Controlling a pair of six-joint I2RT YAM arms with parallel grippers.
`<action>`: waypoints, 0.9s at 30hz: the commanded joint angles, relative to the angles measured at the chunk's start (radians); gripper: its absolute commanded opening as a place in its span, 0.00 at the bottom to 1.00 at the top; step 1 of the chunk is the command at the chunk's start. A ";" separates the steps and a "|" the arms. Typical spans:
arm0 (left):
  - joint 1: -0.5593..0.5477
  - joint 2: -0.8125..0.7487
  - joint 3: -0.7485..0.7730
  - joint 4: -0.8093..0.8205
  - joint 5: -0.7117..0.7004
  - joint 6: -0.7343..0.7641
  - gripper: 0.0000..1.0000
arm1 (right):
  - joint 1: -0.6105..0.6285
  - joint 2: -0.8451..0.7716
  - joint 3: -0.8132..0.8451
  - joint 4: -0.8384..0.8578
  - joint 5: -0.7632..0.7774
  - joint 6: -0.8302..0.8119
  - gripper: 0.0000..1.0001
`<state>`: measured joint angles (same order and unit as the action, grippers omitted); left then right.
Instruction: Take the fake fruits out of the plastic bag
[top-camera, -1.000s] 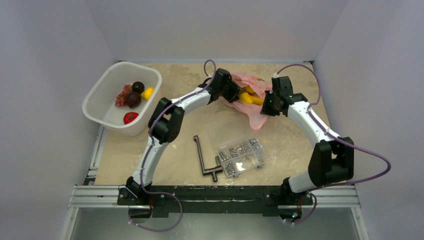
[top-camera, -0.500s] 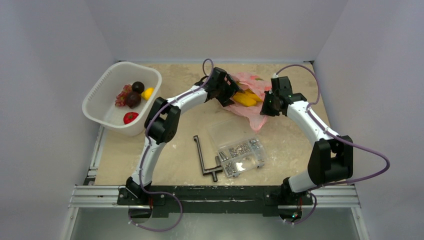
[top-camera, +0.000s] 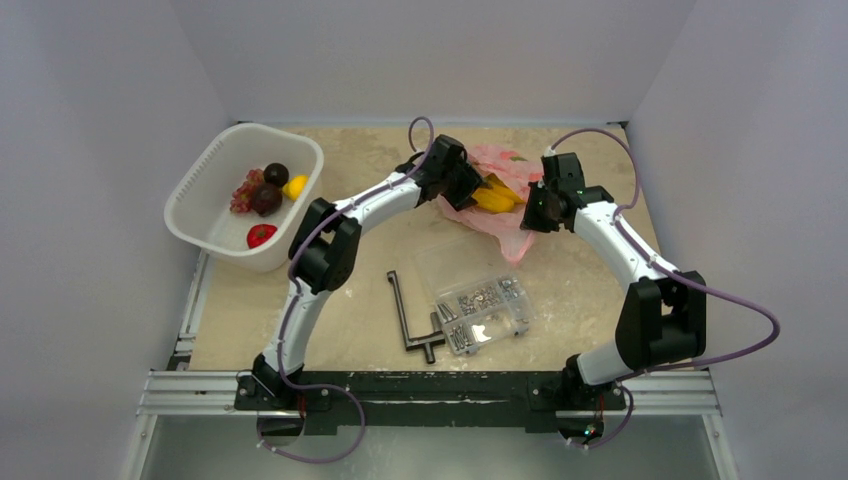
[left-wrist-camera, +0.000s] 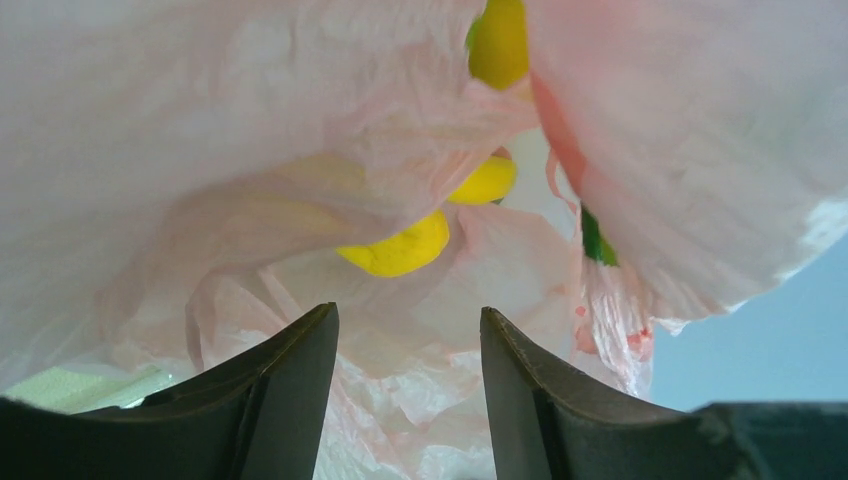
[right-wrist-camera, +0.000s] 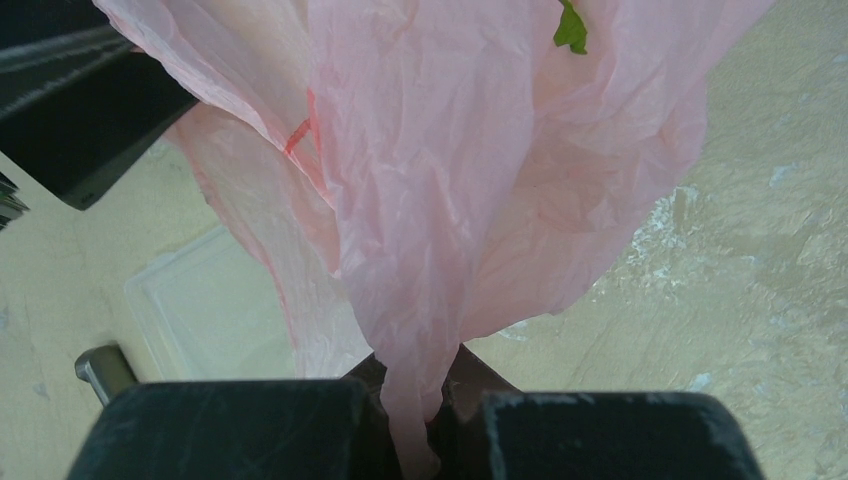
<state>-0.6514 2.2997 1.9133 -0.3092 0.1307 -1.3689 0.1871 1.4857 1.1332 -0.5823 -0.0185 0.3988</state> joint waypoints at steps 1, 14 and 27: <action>-0.036 0.016 0.054 -0.034 -0.092 -0.048 0.52 | -0.002 0.005 0.035 0.007 -0.017 -0.015 0.00; -0.035 0.109 0.117 -0.023 -0.185 -0.124 0.57 | -0.002 0.001 0.041 -0.005 -0.015 -0.020 0.00; -0.033 0.224 0.247 -0.078 -0.210 -0.185 0.56 | -0.002 0.021 0.063 -0.011 -0.008 -0.024 0.00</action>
<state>-0.6895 2.5019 2.1017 -0.3721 -0.0490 -1.5311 0.1871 1.5013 1.1553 -0.5835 -0.0200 0.3916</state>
